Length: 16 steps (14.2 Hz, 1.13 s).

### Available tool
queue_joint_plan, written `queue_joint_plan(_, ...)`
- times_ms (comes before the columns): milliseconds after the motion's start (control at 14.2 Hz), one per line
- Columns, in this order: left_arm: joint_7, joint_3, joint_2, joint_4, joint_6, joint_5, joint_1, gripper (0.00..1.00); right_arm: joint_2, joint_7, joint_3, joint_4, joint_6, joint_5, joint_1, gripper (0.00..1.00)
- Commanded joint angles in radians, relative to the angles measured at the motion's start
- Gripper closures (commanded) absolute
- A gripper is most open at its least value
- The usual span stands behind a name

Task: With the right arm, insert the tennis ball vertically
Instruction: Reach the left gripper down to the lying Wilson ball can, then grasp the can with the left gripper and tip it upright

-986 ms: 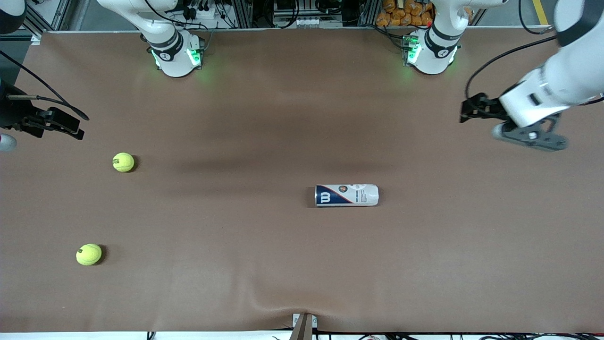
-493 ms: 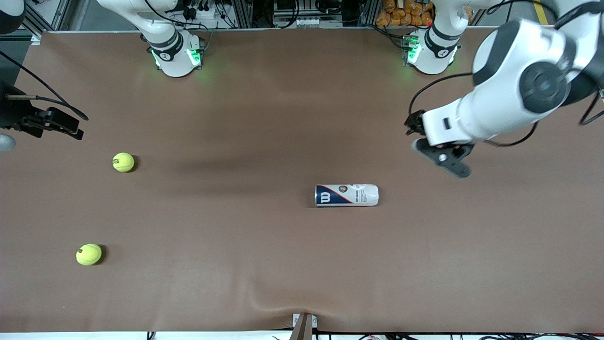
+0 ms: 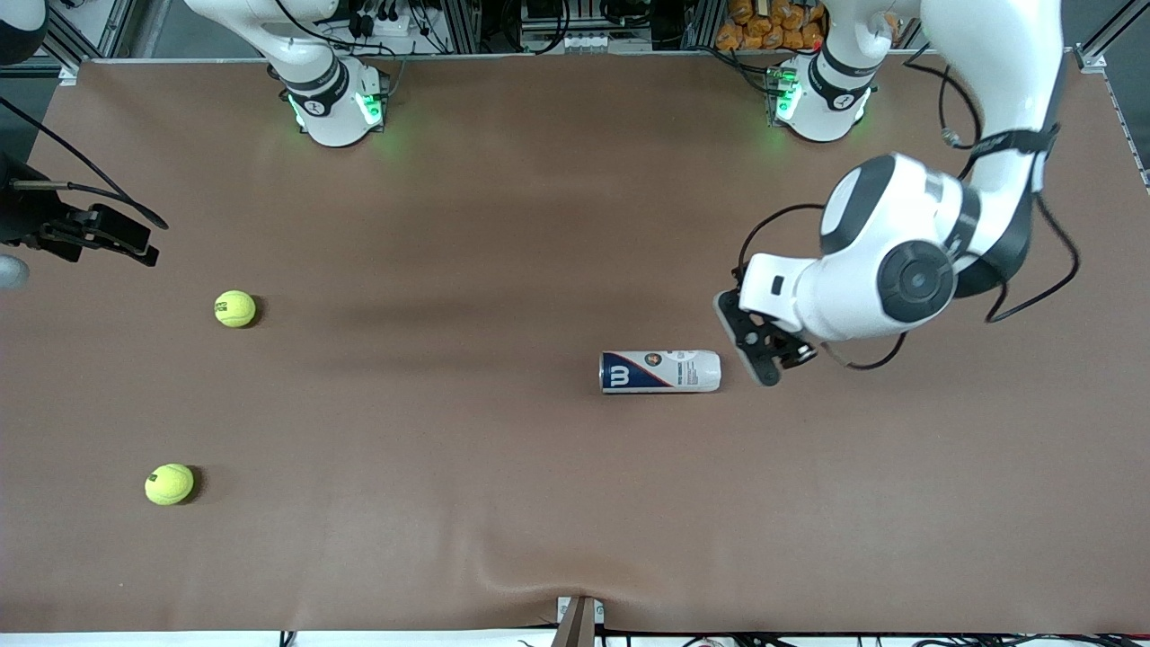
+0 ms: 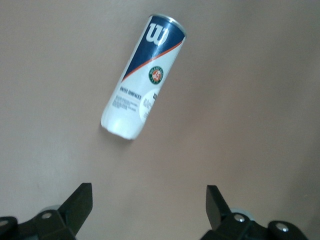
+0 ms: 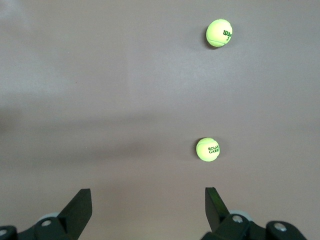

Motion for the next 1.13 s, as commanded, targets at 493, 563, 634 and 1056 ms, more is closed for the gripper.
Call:
queue_joint_plan(493, 0.266, 0.009, 0.176, 0.067, 0.2, 0.189, -0.139, 0.0, -0.004, 0.0, 0.002, 0.009, -0.013, -0.007, -0.004, 0.0)
queue_joint_plan(563, 0.278, 0.009, 0.193, 0.07, 0.214, 0.189, -0.138, 0.0, -0.004, 0.0, 0.002, 0.009, -0.013, -0.007, -0.004, 0.0)
queue_joint_plan(634, 0.28, 0.009, 0.203, 0.069, 0.218, 0.197, -0.135, 0.0, -0.004, 0.0, 0.002, 0.009, -0.012, -0.007, -0.006, 0.0)
queue_joint_plan(1056, 0.297, 0.008, 0.288, 0.063, 0.343, 0.2, -0.139, 0.0, -0.002, 0.0, 0.002, 0.009, -0.013, -0.007, -0.006, 0.0)
